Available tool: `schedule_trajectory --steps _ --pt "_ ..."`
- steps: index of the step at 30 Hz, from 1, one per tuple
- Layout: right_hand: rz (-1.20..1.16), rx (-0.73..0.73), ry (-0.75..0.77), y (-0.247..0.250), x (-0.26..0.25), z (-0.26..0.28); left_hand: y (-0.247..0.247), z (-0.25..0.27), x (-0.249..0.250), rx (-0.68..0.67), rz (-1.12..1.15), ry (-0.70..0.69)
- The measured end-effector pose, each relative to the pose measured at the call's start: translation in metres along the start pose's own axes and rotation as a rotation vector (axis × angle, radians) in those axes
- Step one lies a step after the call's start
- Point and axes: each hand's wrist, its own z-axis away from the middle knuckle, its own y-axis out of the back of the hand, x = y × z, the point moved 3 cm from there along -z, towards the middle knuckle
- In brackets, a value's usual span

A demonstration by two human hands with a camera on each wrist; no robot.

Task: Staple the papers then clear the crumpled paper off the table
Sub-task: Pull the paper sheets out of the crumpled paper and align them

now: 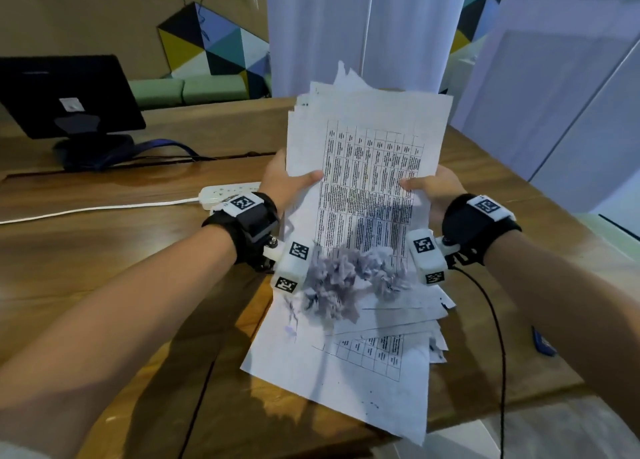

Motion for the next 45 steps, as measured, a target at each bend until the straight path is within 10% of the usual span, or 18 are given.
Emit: schedule_trajectory --steps 18,27,32,36,45 --pt "0.020 -0.106 0.094 0.013 -0.054 0.009 0.013 0.009 0.074 -0.173 0.145 -0.237" --pt "0.038 0.019 0.384 0.015 -0.077 0.019 0.014 0.027 0.085 0.028 -0.128 -0.357" --pt "0.141 0.194 0.175 0.034 -0.008 0.005 0.018 0.027 0.086 0.098 -0.112 -0.319" --pt "-0.057 -0.045 -0.182 0.030 0.041 0.004 0.025 0.018 0.081 0.115 -0.089 -0.286" --pt "-0.123 -0.203 0.062 -0.002 -0.001 0.004 0.031 0.015 0.080 0.073 -0.128 -0.281"
